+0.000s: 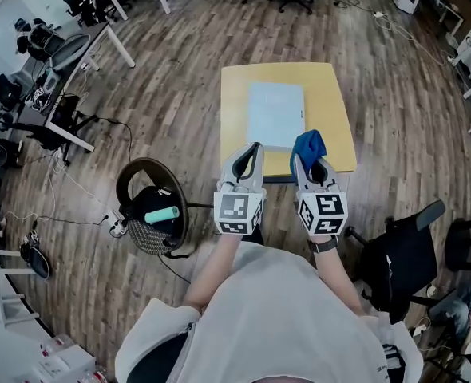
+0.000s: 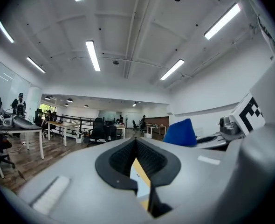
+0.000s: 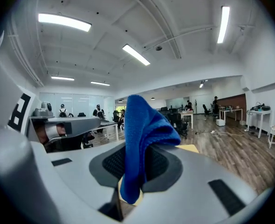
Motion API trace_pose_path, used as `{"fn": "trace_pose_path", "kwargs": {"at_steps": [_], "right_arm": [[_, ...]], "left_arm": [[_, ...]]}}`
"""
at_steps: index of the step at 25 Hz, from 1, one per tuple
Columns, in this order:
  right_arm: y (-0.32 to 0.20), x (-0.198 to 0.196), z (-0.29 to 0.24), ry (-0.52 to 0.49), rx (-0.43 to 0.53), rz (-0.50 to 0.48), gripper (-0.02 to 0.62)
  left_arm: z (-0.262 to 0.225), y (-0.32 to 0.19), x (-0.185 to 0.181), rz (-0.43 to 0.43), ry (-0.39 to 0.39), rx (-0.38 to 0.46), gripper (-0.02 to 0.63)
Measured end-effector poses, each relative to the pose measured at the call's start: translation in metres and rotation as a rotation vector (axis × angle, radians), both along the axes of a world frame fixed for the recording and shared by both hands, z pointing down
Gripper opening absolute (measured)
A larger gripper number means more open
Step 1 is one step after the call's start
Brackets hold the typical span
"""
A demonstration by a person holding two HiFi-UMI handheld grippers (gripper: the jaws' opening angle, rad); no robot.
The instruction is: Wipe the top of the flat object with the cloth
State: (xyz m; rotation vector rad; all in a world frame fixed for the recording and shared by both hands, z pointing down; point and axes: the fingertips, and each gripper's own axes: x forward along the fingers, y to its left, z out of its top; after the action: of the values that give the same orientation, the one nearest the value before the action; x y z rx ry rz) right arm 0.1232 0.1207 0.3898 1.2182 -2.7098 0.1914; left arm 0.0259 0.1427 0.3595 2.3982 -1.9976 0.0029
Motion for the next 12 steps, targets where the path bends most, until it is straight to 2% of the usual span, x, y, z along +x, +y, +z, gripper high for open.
{"fn": "trace_pose_path", "kwargs": {"at_steps": [3,8,12], "right_arm": [[-0.050,-0.033,-0.003,0.010,0.004,-0.003,0.060],[-0.124,-0.078,0.015,0.025,-0.002,-0.009,0.060],[-0.169,-0.100,0.036,0.043,-0.064,0.003,0.060]], "left_arm": [[0.000,-0.052,-0.028,0.020,0.014,-0.001,0.009],[0.027,-0.126,-0.066,0.035,0.032,-0.043,0.009],[0.052,-0.168,-0.088,0.056,0.045,-0.098,0.009]]}}
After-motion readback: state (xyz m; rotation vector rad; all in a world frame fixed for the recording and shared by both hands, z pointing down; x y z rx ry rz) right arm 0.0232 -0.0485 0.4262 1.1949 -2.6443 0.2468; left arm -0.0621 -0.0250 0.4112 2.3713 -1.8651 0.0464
